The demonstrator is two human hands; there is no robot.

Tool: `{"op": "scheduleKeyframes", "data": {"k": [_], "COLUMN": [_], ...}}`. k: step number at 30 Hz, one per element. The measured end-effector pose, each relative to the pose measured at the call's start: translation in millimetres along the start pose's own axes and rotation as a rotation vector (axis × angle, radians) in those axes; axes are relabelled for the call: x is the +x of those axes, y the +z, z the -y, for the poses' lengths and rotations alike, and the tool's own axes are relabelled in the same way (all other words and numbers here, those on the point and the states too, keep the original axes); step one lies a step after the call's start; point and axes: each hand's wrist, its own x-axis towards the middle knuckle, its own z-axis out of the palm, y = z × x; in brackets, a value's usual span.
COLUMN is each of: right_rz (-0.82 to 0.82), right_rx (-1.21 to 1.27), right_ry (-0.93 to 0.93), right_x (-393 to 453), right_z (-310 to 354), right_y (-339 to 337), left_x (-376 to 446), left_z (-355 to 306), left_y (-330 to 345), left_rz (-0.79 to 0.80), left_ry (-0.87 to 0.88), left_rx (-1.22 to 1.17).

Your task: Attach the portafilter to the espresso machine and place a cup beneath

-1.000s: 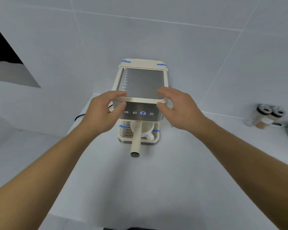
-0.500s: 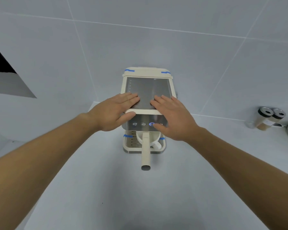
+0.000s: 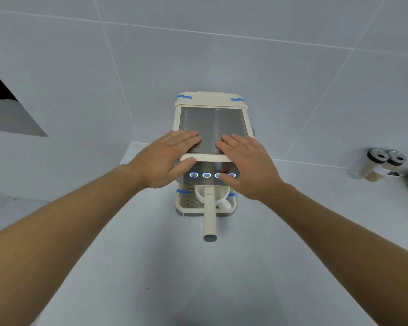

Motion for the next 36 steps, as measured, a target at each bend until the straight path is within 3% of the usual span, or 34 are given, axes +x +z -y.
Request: {"op": "scheduleKeyframes", "data": {"k": [10, 22, 36], "right_rz": [-0.044, 0.005, 0.197], "right_rx": [0.147, 0.143, 0.142], "right_ry": [0.041, 0.004, 0.051], "right_x": [-2, 0, 10], "right_z": [2, 0, 11], "right_y": [-1, -10, -48], "left_x": [-1, -1, 9], "left_z": [-2, -6, -18], "left_y": [0, -6, -22], "left_rz": [0.012, 0.057, 0.205], "left_ry": [-0.009, -0.047, -0.142], "left_rx": [0.004, 0.009, 0.070]}}
